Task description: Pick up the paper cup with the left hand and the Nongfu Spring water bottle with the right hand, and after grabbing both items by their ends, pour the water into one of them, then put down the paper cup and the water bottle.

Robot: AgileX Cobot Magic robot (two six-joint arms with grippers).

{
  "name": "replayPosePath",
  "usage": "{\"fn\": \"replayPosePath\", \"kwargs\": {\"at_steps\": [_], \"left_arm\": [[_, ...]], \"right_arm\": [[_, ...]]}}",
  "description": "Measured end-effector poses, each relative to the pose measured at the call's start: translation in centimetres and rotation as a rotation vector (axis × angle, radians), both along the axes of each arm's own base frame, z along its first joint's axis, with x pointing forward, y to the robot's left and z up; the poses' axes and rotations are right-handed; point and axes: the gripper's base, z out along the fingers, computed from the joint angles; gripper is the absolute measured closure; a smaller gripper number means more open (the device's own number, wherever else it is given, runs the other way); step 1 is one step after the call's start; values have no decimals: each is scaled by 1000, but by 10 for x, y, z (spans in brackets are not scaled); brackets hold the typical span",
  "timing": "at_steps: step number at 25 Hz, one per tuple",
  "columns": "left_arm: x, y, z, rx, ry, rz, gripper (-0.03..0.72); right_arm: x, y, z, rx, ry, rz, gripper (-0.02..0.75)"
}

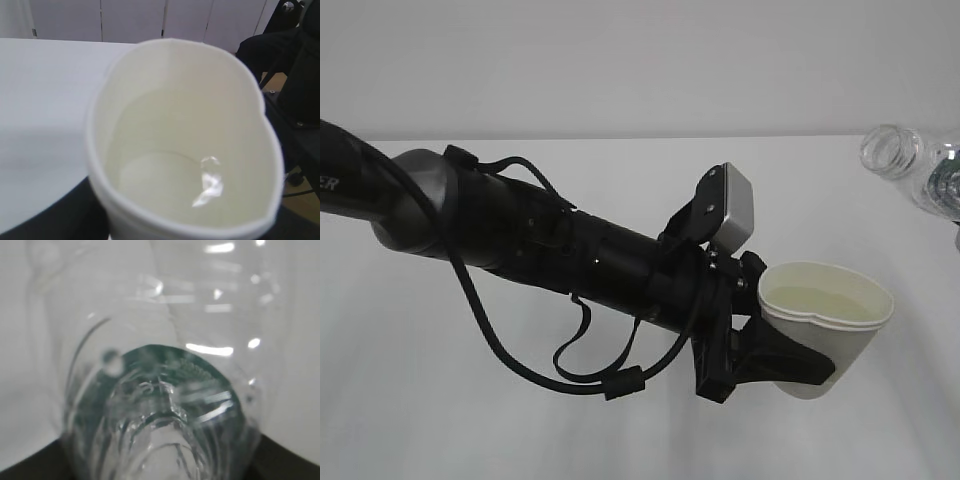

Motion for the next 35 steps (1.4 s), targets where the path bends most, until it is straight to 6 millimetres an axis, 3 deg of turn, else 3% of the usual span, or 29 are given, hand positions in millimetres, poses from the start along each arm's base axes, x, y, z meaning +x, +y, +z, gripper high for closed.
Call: {"fn": "replayPosePath", "kwargs": {"at_steps": [35], "left_arm": [[0,0,-1,5,-5,-7,280]], "right_arm": [[6,1,-10,167,59,-80,330]]}}
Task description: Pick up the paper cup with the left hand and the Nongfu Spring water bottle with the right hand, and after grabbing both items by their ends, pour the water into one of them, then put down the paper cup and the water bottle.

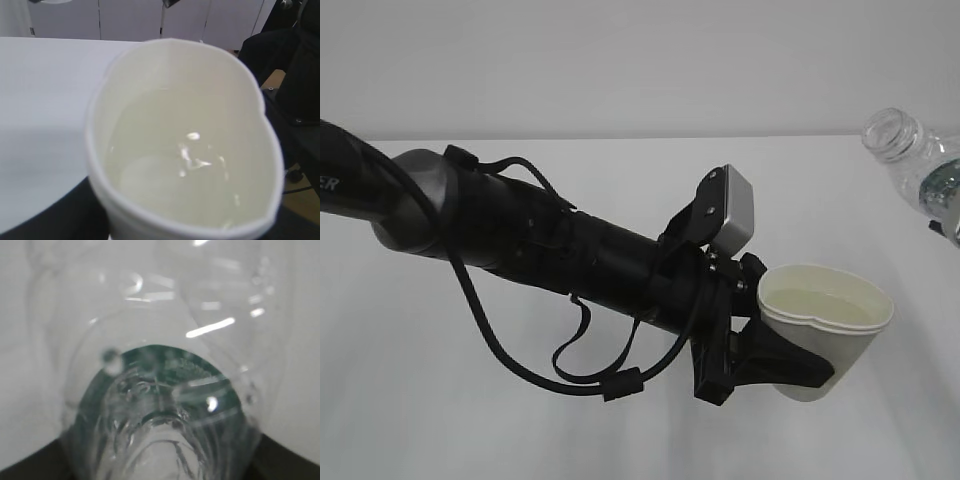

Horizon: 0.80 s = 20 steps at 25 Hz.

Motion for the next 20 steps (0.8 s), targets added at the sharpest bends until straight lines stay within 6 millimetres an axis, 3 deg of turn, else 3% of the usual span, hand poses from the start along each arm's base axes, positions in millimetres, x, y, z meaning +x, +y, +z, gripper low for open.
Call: {"fn": "replayPosePath", "kwargs": {"at_steps": [20], "left_arm": [[0,0,0,0,0,0,280]], "right_arm": [[0,1,-7,76,44,-25,330]]}}
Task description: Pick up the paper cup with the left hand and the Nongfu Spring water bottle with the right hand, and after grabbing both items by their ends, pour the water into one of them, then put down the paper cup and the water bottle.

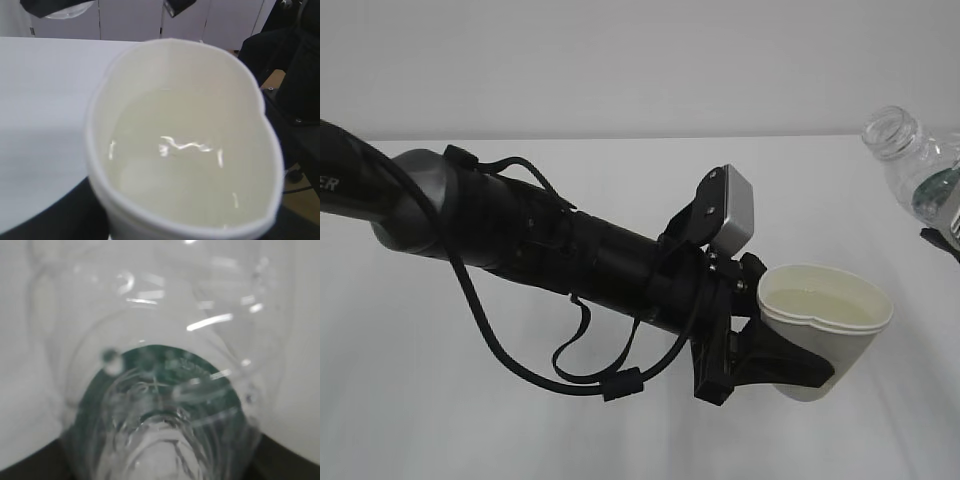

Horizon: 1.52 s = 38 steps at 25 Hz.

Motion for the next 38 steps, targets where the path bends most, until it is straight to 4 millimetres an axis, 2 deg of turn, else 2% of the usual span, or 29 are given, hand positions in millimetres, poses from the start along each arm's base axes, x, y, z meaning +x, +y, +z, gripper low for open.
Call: {"fn": "replayPosePath", "kwargs": {"at_steps": [9,27,38], "left_arm": [[1,0,-1,8,-4,8,280],[4,0,-3,33,-19,36,281],[4,0,-3,34,-20,37,281]], "right_arm": [[1,5,-2,75,19,13,330],[21,19,-39,197,115,81,330],[26,18,-35,310,66,34,330]]}}
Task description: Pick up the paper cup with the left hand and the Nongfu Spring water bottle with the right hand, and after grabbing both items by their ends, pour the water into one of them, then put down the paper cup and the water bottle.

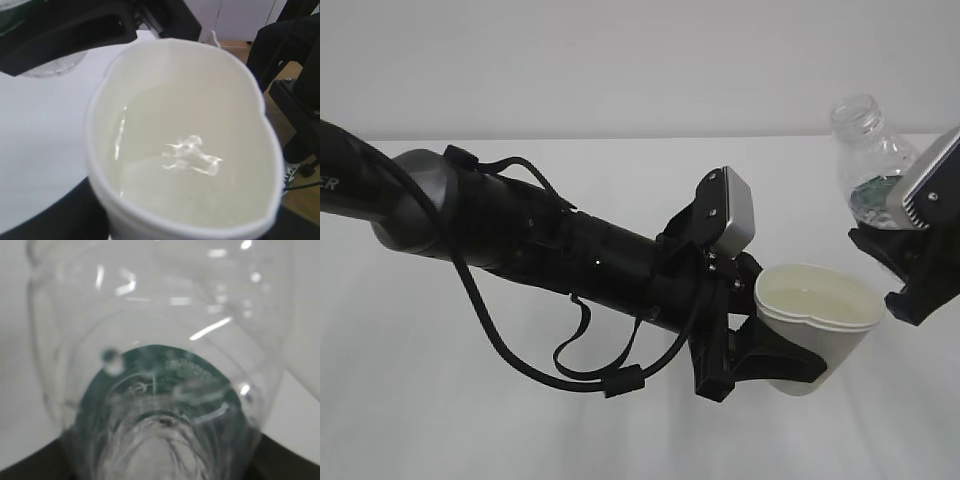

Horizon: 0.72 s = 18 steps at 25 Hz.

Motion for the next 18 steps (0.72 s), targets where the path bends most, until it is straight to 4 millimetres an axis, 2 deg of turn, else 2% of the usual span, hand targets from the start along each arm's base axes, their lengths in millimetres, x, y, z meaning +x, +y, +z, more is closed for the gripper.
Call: {"fn": "replayPosePath", "kwargs": {"at_steps": [6,11,18], "left_arm": [[0,0,0,0,0,0,281],[1,0,0,5,-3,5,281],[2,0,-1,16,-10,18,281]], "right_arm": [[8,-12,0,100,-36,-85,330],[13,-13,-5,185,-51,-130,330],[17,-14,-32,346,-82,-202,330]]}}
